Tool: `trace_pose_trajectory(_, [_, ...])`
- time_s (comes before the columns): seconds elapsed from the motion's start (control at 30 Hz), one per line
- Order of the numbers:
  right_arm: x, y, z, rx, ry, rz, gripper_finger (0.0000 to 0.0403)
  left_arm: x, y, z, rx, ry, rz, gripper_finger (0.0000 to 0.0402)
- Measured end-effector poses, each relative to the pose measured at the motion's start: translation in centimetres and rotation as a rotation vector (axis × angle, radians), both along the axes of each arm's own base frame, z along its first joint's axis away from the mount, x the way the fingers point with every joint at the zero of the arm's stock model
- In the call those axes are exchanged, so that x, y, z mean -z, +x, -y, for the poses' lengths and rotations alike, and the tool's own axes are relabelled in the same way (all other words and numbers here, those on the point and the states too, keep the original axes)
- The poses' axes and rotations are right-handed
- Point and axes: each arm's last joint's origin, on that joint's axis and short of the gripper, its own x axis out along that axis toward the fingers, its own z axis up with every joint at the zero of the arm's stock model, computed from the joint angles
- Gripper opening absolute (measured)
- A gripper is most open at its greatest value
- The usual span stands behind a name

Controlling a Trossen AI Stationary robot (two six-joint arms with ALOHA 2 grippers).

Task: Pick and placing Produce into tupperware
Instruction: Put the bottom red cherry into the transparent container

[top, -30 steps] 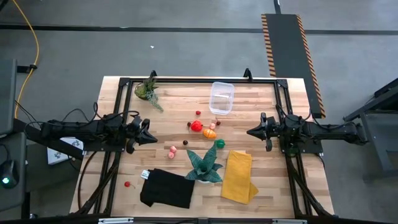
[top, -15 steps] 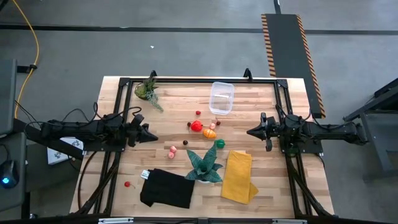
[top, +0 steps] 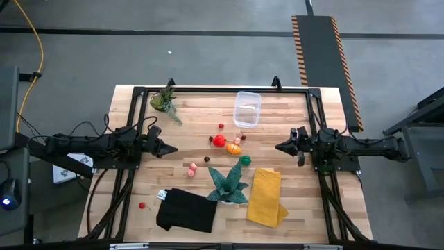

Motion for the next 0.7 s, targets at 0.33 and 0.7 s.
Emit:
trace_pose_trajectory(0.33, [-1.0,0.0,0.4,0.158,0.549,0.113,0.0,-0.8,0.0,0.0,0.001,0.244,0.076,0.0001])
trace_pose_trajectory(0.7, [-1.1,-0.1,1.0,0.349,0.778,0.211,0.0,-10.3,-2.1,0.5,-0.017,0.409,0.597,0.0001])
